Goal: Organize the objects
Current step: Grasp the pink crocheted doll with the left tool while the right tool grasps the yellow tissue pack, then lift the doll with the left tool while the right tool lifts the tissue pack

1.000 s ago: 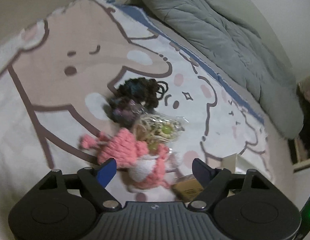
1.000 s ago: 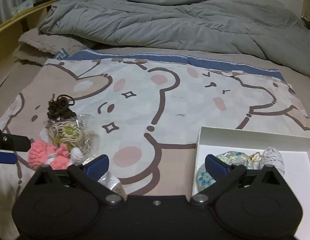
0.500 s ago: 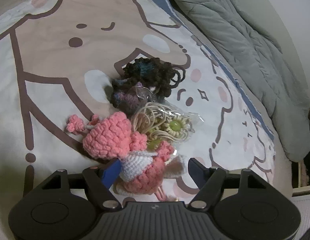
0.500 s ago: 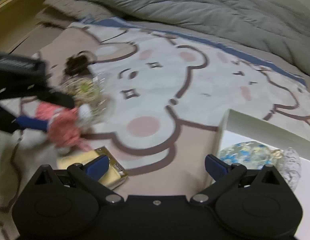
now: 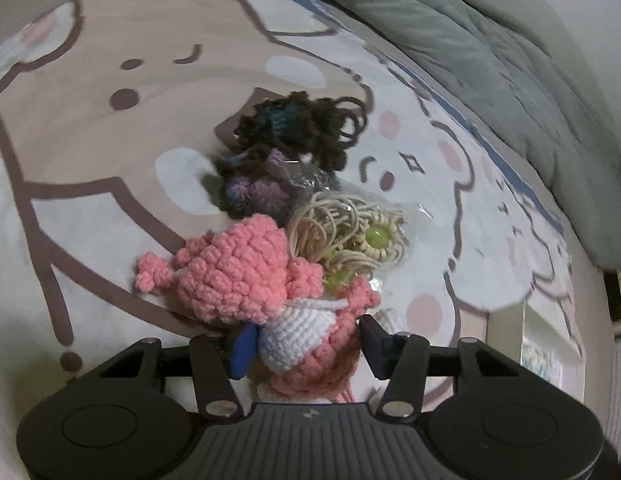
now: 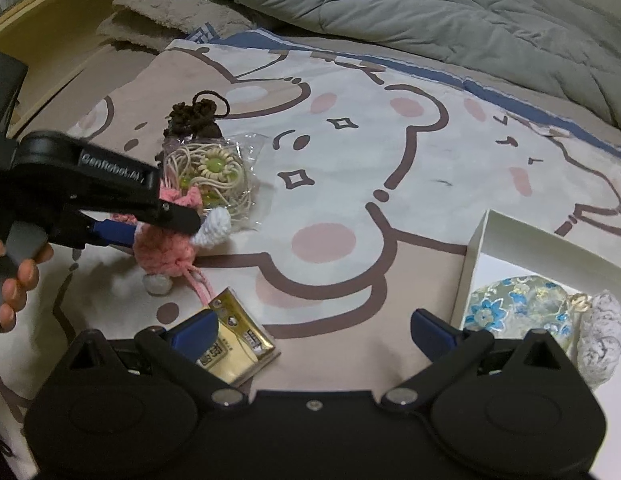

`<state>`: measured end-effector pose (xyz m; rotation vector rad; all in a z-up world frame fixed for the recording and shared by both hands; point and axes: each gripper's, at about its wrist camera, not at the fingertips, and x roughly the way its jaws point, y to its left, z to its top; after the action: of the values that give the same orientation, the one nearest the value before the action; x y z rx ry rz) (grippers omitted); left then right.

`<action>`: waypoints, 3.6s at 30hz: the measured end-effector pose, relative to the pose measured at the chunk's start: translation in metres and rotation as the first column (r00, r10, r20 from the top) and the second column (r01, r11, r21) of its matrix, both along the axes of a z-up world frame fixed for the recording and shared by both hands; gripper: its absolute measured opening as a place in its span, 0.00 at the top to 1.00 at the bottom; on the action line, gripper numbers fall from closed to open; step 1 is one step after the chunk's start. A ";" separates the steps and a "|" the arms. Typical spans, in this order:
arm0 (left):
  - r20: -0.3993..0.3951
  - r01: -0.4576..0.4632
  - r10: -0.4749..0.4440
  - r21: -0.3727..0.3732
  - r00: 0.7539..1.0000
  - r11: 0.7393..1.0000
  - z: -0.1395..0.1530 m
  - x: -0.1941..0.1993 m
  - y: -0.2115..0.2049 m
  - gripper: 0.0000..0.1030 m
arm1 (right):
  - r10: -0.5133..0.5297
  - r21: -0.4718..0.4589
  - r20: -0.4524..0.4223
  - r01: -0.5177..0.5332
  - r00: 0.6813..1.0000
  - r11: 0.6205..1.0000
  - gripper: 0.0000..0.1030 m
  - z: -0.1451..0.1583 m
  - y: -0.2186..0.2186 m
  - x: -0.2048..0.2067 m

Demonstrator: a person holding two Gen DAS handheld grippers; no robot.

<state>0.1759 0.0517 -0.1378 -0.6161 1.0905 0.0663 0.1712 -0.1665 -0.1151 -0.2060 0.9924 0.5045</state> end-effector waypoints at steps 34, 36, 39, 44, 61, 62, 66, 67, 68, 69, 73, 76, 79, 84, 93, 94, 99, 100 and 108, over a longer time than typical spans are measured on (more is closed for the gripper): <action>-0.075 0.599 -0.594 0.093 0.801 0.795 0.010 -0.063 0.010 0.46 | 0.394 0.007 -0.051 -0.395 0.917 0.919 0.00 -0.024 0.048 -0.036; -0.076 0.529 -0.525 0.056 0.848 0.847 0.007 -0.059 0.014 0.46 | 0.458 0.003 -0.071 -0.459 0.886 0.888 0.00 -0.023 0.052 -0.045; -0.072 0.378 -0.379 -0.030 0.923 0.926 0.002 -0.057 0.023 0.44 | 0.511 -0.004 -0.090 -0.514 0.855 0.858 0.00 -0.022 0.055 -0.054; -0.083 0.229 -0.234 -0.070 0.969 0.971 -0.004 -0.056 0.027 0.42 | 0.453 -0.040 -0.055 -0.456 0.890 0.889 0.00 -0.020 0.062 -0.052; -0.037 0.202 -0.202 -0.008 0.979 0.979 0.005 -0.061 0.021 0.63 | 0.376 -0.120 -0.071 -0.383 0.924 0.916 0.28 -0.026 0.073 -0.042; -0.028 0.197 -0.198 -0.010 0.980 0.980 0.008 -0.062 0.023 0.63 | 0.359 -0.112 -0.062 -0.364 0.931 0.925 0.28 -0.023 0.072 -0.040; 0.026 0.198 -0.198 0.022 0.980 0.980 0.025 -0.063 0.026 0.63 | 0.276 -0.071 -0.036 -0.278 0.961 0.958 0.28 -0.007 0.062 -0.032; 0.038 0.197 -0.198 0.024 0.979 0.980 0.029 -0.063 0.026 0.63 | 0.252 -0.059 -0.032 -0.253 0.967 0.966 0.28 -0.002 0.059 -0.029; 0.051 0.200 -0.201 0.031 0.978 0.979 0.033 -0.063 0.026 0.63 | 0.229 -0.049 -0.030 -0.230 0.973 0.972 0.28 0.001 0.056 -0.027; 0.063 0.205 -0.207 0.043 0.976 0.978 0.038 -0.063 0.025 0.63 | 0.205 -0.038 -0.028 -0.206 0.978 0.978 0.28 0.005 0.053 -0.025; 0.111 0.222 -0.235 0.119 0.966 0.968 0.054 -0.064 0.019 0.63 | 0.123 0.005 -0.009 -0.123 0.992 0.992 0.28 0.021 0.041 -0.021; 0.137 0.232 -0.259 0.185 0.956 0.955 0.065 -0.065 0.015 0.63 | 0.070 0.034 0.006 -0.070 0.998 0.997 0.28 0.033 0.033 -0.021; 0.161 0.239 -0.280 0.233 0.946 0.942 0.076 -0.068 0.012 0.63 | 0.038 0.057 0.024 -0.039 0.999 0.998 0.28 0.043 0.027 -0.022; 0.197 0.237 -0.288 0.247 0.937 0.940 0.090 -0.073 0.012 0.63 | -0.021 0.087 0.053 0.016 0.998 0.996 0.28 0.060 0.020 -0.027; 0.243 0.232 -0.307 0.296 0.920 0.927 0.112 -0.086 0.011 0.63 | -0.128 0.131 0.079 0.117 0.989 0.984 0.28 0.083 0.008 -0.037; 0.244 0.231 -0.311 0.304 0.919 0.924 0.114 -0.087 0.010 0.63 | -0.135 0.134 0.080 0.123 0.988 0.983 0.28 0.085 0.007 -0.038; 0.247 0.230 -0.312 0.311 0.917 0.922 0.120 -0.090 0.006 0.63 | -0.154 0.140 0.096 0.139 0.983 0.980 0.28 0.093 0.004 -0.045; 0.248 0.230 -0.312 0.311 0.917 0.922 0.120 -0.090 0.006 0.63 | -0.157 0.143 0.099 0.142 0.983 0.980 0.28 0.095 0.003 -0.046; 0.252 0.235 -0.319 0.313 0.914 0.920 0.125 -0.089 -0.006 0.63 | -0.178 0.141 0.130 0.159 0.975 0.977 0.28 0.104 -0.008 -0.054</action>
<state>0.0864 0.0456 -0.0127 -0.2026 0.8443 -0.1203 0.1169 -0.1750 -0.0111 -0.0393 0.8267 0.3915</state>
